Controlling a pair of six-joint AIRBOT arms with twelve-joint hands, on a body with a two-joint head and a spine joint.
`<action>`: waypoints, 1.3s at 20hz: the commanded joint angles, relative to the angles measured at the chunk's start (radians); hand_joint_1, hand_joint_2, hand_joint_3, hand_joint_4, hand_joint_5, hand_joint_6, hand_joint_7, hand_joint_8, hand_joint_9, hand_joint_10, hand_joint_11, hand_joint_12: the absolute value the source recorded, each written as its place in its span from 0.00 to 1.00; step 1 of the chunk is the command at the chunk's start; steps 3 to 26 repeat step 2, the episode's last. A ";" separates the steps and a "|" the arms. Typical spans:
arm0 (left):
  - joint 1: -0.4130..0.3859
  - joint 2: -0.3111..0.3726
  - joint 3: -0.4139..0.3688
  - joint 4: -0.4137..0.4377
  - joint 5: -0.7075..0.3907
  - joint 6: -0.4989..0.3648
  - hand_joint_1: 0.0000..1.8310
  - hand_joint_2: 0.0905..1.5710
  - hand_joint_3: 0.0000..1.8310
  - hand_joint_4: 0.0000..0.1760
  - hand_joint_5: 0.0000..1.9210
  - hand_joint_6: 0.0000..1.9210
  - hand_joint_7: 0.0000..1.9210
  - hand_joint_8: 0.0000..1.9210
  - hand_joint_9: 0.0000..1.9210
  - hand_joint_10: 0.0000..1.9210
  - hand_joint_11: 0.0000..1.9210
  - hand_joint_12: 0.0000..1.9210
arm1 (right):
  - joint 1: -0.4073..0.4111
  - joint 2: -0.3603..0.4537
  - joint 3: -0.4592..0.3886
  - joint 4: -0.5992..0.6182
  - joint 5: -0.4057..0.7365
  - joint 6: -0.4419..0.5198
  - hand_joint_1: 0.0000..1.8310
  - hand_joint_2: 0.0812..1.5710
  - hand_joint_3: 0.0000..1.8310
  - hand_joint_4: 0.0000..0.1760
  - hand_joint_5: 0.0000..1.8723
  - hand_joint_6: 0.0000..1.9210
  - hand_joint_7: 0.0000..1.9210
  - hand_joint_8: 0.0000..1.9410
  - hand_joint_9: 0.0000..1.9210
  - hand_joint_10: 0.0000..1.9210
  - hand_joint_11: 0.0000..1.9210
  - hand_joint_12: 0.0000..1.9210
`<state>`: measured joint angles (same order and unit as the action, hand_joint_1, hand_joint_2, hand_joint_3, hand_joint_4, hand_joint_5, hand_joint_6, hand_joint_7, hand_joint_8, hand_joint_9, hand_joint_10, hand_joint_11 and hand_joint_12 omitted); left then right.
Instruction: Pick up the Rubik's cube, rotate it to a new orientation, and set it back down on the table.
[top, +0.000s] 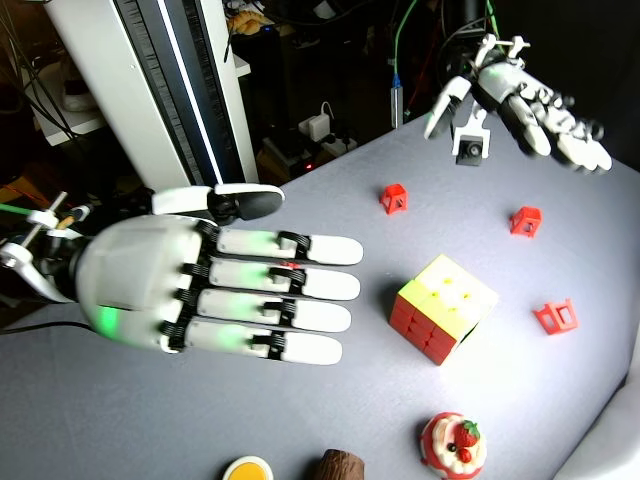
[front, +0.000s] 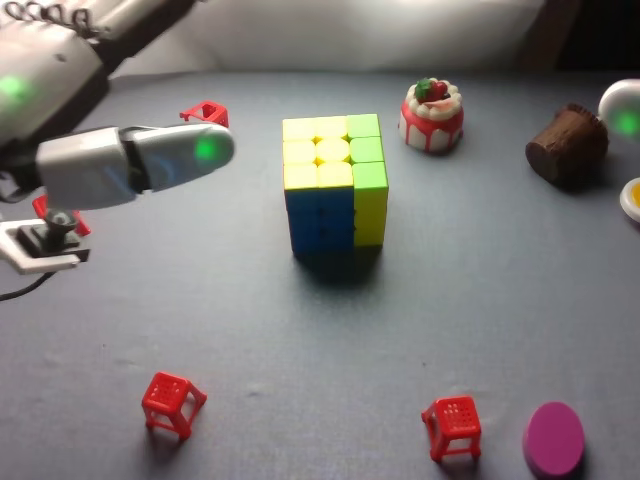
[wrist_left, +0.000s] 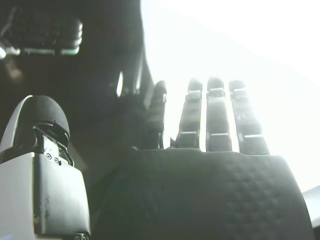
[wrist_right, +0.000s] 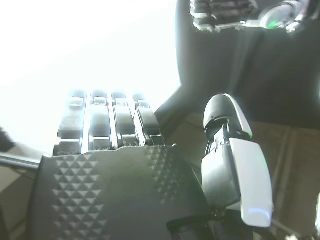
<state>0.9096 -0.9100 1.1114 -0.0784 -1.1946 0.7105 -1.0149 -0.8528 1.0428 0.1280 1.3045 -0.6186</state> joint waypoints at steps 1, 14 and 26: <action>-0.003 0.011 -0.006 -0.024 -0.169 0.002 0.00 0.65 0.01 1.00 0.00 0.00 0.00 0.00 0.00 0.00 0.00 0.00 | 0.006 0.011 -0.009 0.011 0.165 0.006 0.00 0.81 0.00 0.00 0.00 0.00 0.00 0.00 0.00 0.00 0.00 0.00; 0.007 0.019 -0.015 -0.031 -0.194 0.011 0.00 0.72 0.01 0.93 0.00 0.00 0.00 0.00 0.00 0.00 0.00 0.00 | 0.006 0.023 -0.023 0.013 0.184 0.006 0.00 0.82 0.00 0.00 0.00 0.00 0.00 0.00 0.00 0.00 0.00 0.00; 0.007 0.019 -0.015 -0.031 -0.194 0.011 0.00 0.72 0.01 0.93 0.00 0.00 0.00 0.00 0.00 0.00 0.00 0.00 | 0.006 0.023 -0.023 0.013 0.184 0.006 0.00 0.82 0.00 0.00 0.00 0.00 0.00 0.00 0.00 0.00 0.00 0.00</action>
